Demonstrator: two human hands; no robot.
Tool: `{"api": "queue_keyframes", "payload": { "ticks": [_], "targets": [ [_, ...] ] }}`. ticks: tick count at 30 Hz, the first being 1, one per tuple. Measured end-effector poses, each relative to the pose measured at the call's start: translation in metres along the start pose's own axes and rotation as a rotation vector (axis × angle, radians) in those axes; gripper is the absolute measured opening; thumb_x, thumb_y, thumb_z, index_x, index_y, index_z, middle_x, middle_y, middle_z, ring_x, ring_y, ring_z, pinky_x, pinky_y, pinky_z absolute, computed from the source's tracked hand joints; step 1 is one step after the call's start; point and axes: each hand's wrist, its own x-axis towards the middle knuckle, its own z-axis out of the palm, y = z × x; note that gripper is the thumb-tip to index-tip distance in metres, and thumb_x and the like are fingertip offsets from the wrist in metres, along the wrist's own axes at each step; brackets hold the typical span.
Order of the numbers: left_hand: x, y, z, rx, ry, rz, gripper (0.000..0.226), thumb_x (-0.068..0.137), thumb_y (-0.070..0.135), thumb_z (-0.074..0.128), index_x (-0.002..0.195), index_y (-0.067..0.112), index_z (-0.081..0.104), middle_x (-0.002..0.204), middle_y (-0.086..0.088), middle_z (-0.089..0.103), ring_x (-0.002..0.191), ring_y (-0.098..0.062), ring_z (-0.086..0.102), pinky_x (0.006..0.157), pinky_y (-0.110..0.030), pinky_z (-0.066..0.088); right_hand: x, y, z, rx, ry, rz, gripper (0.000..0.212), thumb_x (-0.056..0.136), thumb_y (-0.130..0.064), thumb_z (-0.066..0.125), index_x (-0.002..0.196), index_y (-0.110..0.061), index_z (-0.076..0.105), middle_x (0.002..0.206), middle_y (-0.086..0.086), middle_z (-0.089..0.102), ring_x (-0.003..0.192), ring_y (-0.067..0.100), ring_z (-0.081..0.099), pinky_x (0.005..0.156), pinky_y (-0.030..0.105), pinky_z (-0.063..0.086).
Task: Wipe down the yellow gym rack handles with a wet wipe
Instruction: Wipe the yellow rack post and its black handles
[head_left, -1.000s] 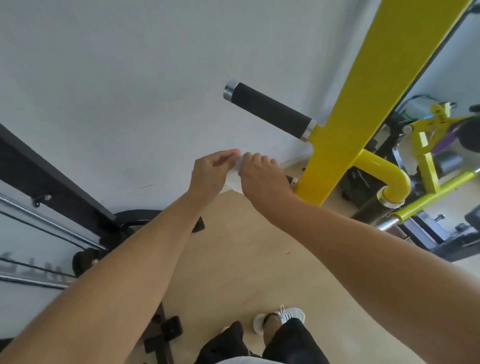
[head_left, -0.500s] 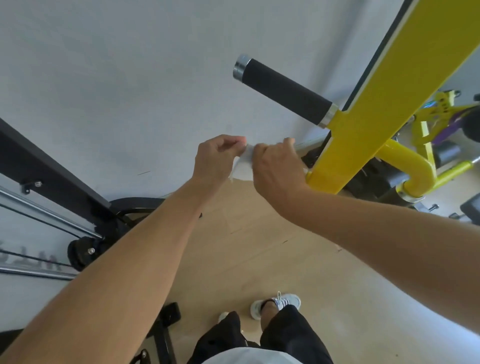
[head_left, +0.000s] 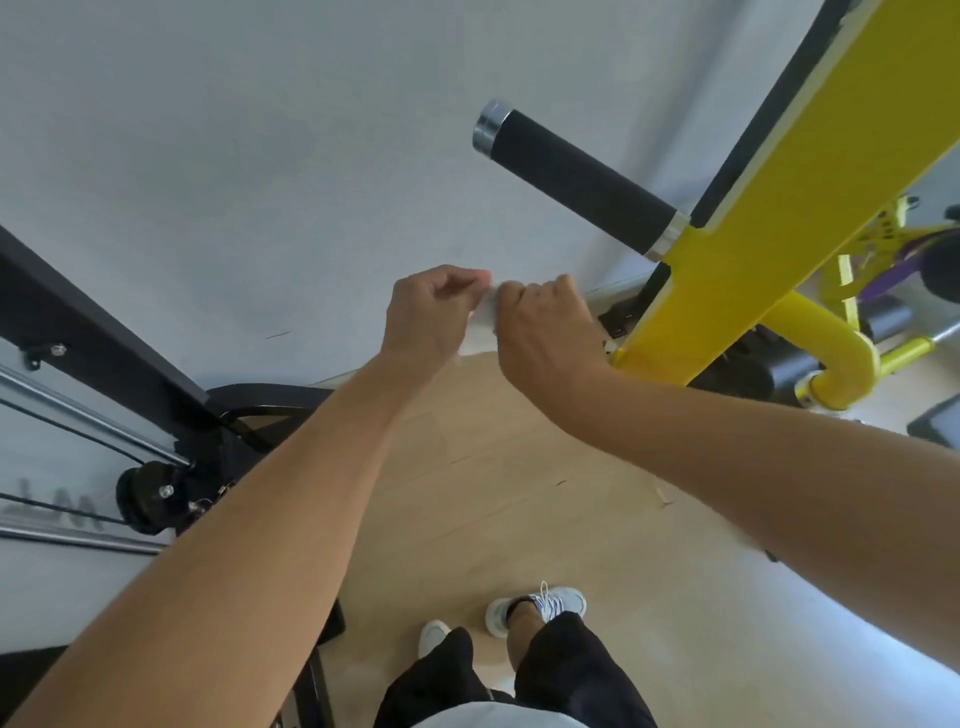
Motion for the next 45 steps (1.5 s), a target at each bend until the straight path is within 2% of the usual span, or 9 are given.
{"api": "queue_keyframes", "payload": {
  "ticks": [4,10,15,21,26,29,35,40,45],
  "targets": [
    [-0.004,0.0,-0.002,0.008,-0.005,0.021,0.018,0.094,0.025,0.067,0.107,0.02,0.079,0.091,0.017,0.075,0.076,0.017,0.065,0.067,0.001,0.044,0.018,-0.007,-0.001,0.235,0.003,0.015,0.024,0.104,-0.019,0.033,0.117,-0.006,0.048,0.093,0.005,0.059,0.077,0.024,0.053,0.091,0.041,0.041],
    [-0.005,-0.002,0.002,0.02,-0.007,0.044,0.018,0.094,0.028,0.067,0.107,0.023,0.078,0.095,0.019,0.073,0.081,0.024,0.058,0.071,0.006,0.037,-0.036,0.019,-0.014,-0.52,-0.352,-0.167,0.042,0.098,-0.023,0.048,0.134,-0.002,0.048,0.117,0.023,0.054,0.109,0.045,0.062,0.108,0.066,0.031],
    [-0.003,0.0,0.001,0.013,-0.011,-0.01,0.015,0.091,0.028,0.07,0.103,0.026,0.079,0.092,0.019,0.075,0.086,0.015,0.063,0.072,0.001,0.041,-0.015,0.016,0.001,0.05,-0.127,0.031,0.024,0.102,-0.016,0.04,0.12,-0.001,0.046,0.098,0.011,0.058,0.083,0.027,0.061,0.078,0.036,0.037],
    [-0.003,0.003,-0.011,-0.002,-0.034,-0.062,0.017,0.091,0.028,0.072,0.105,0.023,0.079,0.091,0.02,0.074,0.078,0.016,0.065,0.068,-0.002,0.046,0.014,0.004,-0.004,0.307,-0.063,-0.025,0.023,0.103,-0.02,0.037,0.119,-0.009,0.048,0.092,0.003,0.051,0.065,0.018,0.046,0.076,0.038,0.039],
    [-0.005,-0.001,-0.006,0.024,0.017,-0.012,0.02,0.091,0.027,0.071,0.109,0.022,0.079,0.097,0.017,0.073,0.092,0.013,0.061,0.075,0.005,0.039,-0.042,0.031,-0.032,-0.477,-0.403,-0.258,0.046,0.096,-0.03,0.058,0.137,-0.011,0.048,0.111,0.019,0.048,0.119,0.038,0.054,0.113,0.066,0.026],
    [-0.008,0.001,0.0,0.005,0.028,-0.025,0.019,0.09,0.028,0.072,0.107,0.024,0.08,0.096,0.019,0.074,0.09,0.009,0.063,0.078,-0.003,0.042,-0.034,0.03,-0.018,-0.367,-0.286,-0.206,0.036,0.1,-0.028,0.053,0.131,-0.009,0.05,0.089,0.014,0.04,0.096,0.029,0.059,0.114,0.062,0.028],
    [-0.01,0.008,0.0,0.015,0.018,-0.038,0.016,0.09,0.026,0.072,0.104,0.022,0.08,0.089,0.018,0.075,0.078,0.014,0.067,0.068,-0.001,0.047,0.018,0.003,0.004,0.233,0.024,-0.056,0.022,0.101,-0.015,0.037,0.118,-0.008,0.05,0.084,0.004,0.045,0.056,0.014,0.037,0.071,0.035,0.037],
    [-0.017,0.005,0.005,0.052,0.105,-0.002,0.021,0.092,0.028,0.068,0.108,0.021,0.079,0.093,0.016,0.075,0.093,0.0,0.067,0.082,-0.017,0.049,-0.027,0.025,-0.013,-0.09,-0.261,-0.022,0.04,0.101,-0.025,0.052,0.138,-0.013,0.045,0.118,0.009,0.058,0.104,0.027,0.063,0.107,0.048,0.041],
    [-0.022,0.009,-0.001,0.146,0.111,-0.014,0.02,0.09,0.034,0.07,0.105,0.024,0.078,0.103,0.005,0.077,0.101,-0.013,0.069,0.088,-0.028,0.051,-0.064,0.034,-0.045,-0.238,-0.219,-0.2,0.046,0.097,-0.024,0.062,0.136,-0.007,0.046,0.113,0.013,0.064,0.098,0.03,0.065,0.093,0.045,0.046]
  ]
}}
